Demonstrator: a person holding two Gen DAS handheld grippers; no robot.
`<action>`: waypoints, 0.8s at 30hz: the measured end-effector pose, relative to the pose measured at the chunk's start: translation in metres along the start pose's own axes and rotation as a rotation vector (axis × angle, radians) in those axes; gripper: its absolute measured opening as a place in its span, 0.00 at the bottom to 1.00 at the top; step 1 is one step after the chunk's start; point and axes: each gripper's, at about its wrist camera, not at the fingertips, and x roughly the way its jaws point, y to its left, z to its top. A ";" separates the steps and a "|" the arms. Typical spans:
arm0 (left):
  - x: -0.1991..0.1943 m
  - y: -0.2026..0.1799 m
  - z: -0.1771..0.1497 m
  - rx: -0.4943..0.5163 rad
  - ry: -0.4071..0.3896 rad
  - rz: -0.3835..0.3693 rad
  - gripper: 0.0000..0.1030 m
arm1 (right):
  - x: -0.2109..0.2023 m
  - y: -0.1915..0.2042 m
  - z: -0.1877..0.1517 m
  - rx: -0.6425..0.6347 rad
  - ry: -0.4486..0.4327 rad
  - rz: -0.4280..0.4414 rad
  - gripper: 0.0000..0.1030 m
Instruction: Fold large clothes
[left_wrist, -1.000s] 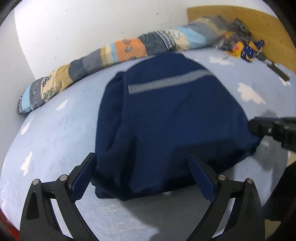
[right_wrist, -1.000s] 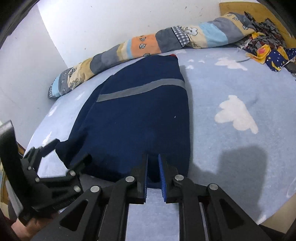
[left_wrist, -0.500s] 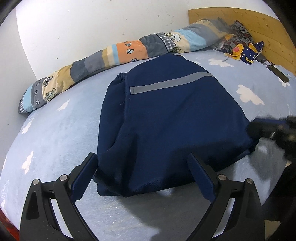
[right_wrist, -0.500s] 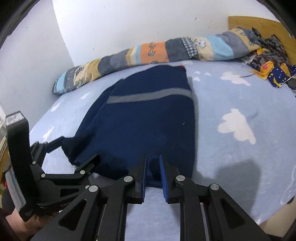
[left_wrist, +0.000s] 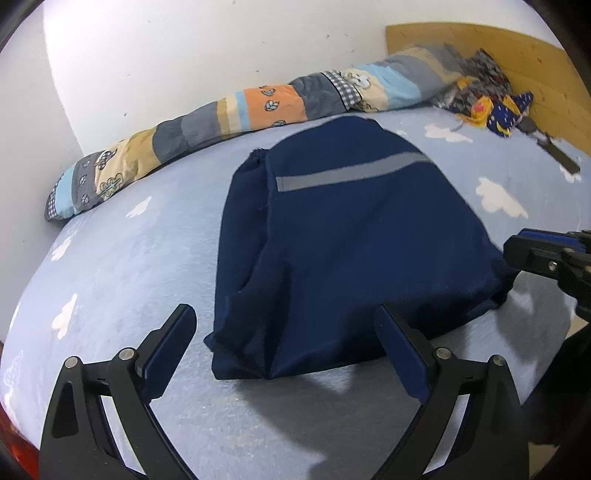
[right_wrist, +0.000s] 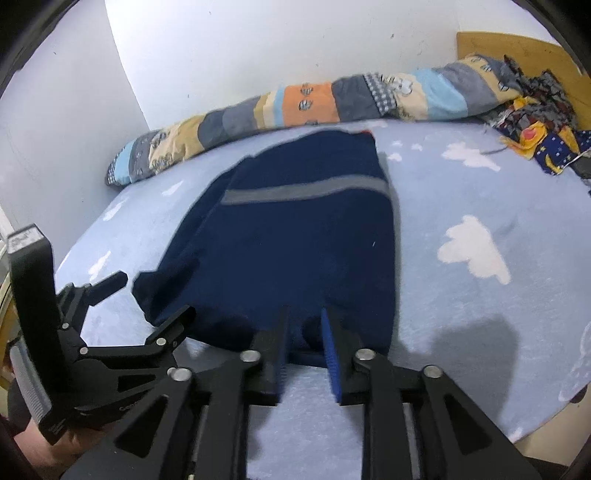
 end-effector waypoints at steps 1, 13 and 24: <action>-0.005 0.002 0.001 -0.021 -0.003 -0.007 0.95 | -0.006 0.002 0.001 -0.007 -0.012 -0.002 0.41; -0.110 0.016 -0.024 -0.139 -0.085 -0.052 1.00 | -0.102 0.008 -0.038 -0.030 -0.162 -0.027 0.85; -0.126 0.024 -0.029 -0.188 -0.076 -0.074 1.00 | -0.098 0.027 -0.048 -0.086 -0.131 -0.086 0.90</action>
